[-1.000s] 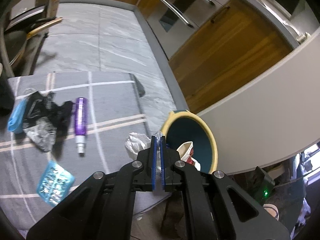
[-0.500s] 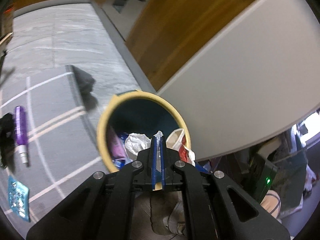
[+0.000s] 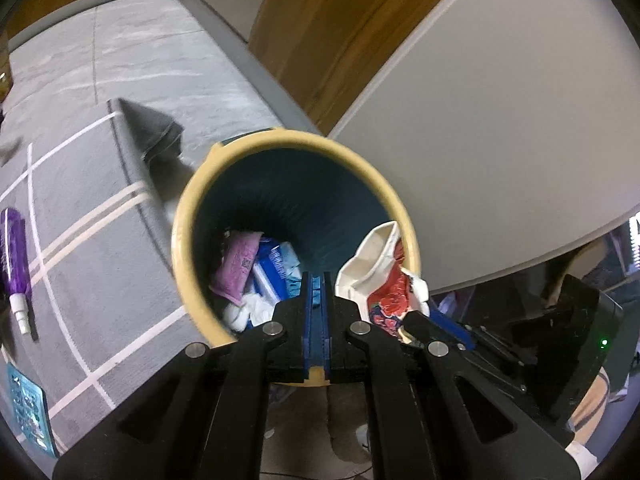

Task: Collect trash
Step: 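Open both grippers over the bin to drop the cup and wrapper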

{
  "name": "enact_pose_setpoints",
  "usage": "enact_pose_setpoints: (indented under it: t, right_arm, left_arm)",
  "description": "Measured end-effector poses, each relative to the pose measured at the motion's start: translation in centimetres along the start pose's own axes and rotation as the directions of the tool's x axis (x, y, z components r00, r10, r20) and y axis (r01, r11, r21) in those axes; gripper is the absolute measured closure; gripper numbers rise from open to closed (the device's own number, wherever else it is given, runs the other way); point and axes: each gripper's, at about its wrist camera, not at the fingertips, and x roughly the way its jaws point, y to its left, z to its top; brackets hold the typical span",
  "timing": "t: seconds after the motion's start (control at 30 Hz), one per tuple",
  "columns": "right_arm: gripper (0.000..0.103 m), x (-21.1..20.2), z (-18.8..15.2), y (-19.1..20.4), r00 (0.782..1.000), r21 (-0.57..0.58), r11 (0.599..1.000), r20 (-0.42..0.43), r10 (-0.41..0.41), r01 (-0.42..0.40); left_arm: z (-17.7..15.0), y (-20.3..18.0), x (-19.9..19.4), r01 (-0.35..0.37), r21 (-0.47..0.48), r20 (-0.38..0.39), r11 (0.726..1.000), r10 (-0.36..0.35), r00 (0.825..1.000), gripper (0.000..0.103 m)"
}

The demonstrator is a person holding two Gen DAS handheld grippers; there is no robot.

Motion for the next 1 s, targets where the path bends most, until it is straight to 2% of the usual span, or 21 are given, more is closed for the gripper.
enact_pose_setpoints:
  t: [0.07,0.1,0.17,0.2,0.23,0.27,0.33,0.5,0.63,1.0]
  right_arm:
    - [0.088,0.4,-0.1,0.3,1.0,-0.013,1.0,-0.004,-0.002,0.002]
    - [0.088,0.6,-0.1,0.5,1.0,-0.019,1.0,-0.009,0.0,0.0]
    - [0.088,1.1,0.0,0.8,1.0,-0.027,1.0,-0.018,0.0,0.0]
    - [0.087,1.3,-0.1,0.9,1.0,-0.033,0.999,-0.021,-0.005,0.004]
    - [0.084,1.5,-0.1,1.1,1.0,-0.036,0.999,-0.026,-0.009,0.009]
    - [0.077,1.7,-0.2,1.1,0.999,-0.037,0.999,-0.032,-0.007,0.006]
    - [0.068,1.8,-0.2,1.3,0.999,-0.034,0.999,-0.032,-0.005,0.004]
    - [0.064,1.8,-0.2,2.2,1.0,-0.047,0.999,-0.025,0.004,-0.005]
    - [0.054,1.7,-0.2,3.0,1.0,-0.058,0.998,-0.019,0.02,-0.022]
    - [0.046,1.8,-0.4,6.7,0.997,-0.131,0.989,-0.027,0.066,-0.069]
  left_arm:
    - [-0.1,0.8,-0.4,-0.005,-0.02,0.003,1.0,0.005,1.0,0.1]
    - [-0.2,1.0,-0.7,-0.009,-0.028,0.008,1.0,0.009,1.0,0.096]
    - [-0.4,1.6,-1.4,-0.023,-0.043,0.021,0.999,0.024,0.999,0.077]
    - [-0.4,1.8,-1.7,-0.027,-0.048,0.028,0.999,0.029,0.999,0.06]
    - [-0.5,2.1,-2.1,-0.032,-0.053,0.039,0.998,0.034,0.999,0.047]
    - [-0.4,2.2,-2.4,-0.035,-0.055,0.047,0.998,0.038,0.998,0.045]
    - [-0.5,2.6,-3.0,-0.05,-0.055,0.059,0.997,0.054,0.997,0.037]
    - [-0.6,3.7,-4.7,-0.071,-0.064,0.086,0.995,0.076,0.993,0.031]
    - [-0.7,4.4,-5.7,-0.094,-0.061,0.103,0.994,0.1,0.99,0.027]
    - [-1.9,7.6,-8.4,-0.16,-0.08,0.132,0.984,0.169,0.977,0.024]
